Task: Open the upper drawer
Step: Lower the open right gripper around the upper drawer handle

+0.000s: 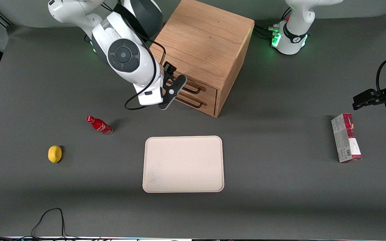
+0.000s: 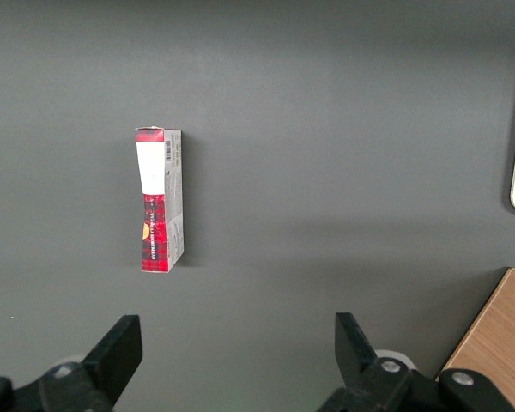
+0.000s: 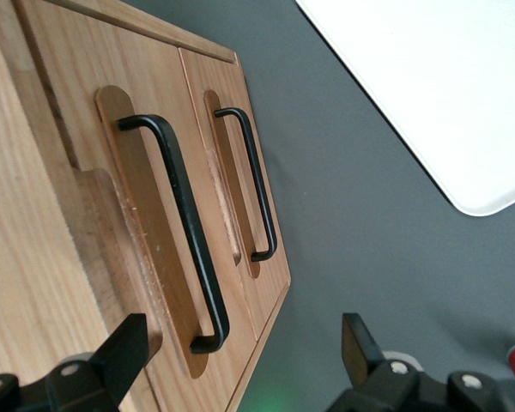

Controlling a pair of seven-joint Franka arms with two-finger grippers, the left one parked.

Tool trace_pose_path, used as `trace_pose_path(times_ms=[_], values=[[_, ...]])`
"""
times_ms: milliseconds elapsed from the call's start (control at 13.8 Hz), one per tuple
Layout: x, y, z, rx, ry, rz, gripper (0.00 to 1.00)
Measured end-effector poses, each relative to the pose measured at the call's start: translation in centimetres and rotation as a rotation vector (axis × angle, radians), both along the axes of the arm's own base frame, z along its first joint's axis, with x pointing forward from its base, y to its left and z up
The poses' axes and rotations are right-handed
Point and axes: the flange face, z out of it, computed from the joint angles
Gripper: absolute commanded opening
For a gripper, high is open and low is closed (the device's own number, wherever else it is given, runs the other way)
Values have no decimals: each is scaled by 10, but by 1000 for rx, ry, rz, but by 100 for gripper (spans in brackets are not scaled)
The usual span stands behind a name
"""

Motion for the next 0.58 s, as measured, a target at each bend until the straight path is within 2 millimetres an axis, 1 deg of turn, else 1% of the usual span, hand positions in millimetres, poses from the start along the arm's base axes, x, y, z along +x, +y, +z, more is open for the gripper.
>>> trace_pose_path(times_ms=[218, 436, 582], values=[[3, 1, -11, 43, 30, 52, 100], [10, -3, -22, 72, 62, 52, 100], [12, -2, -31, 86, 87, 45, 100]])
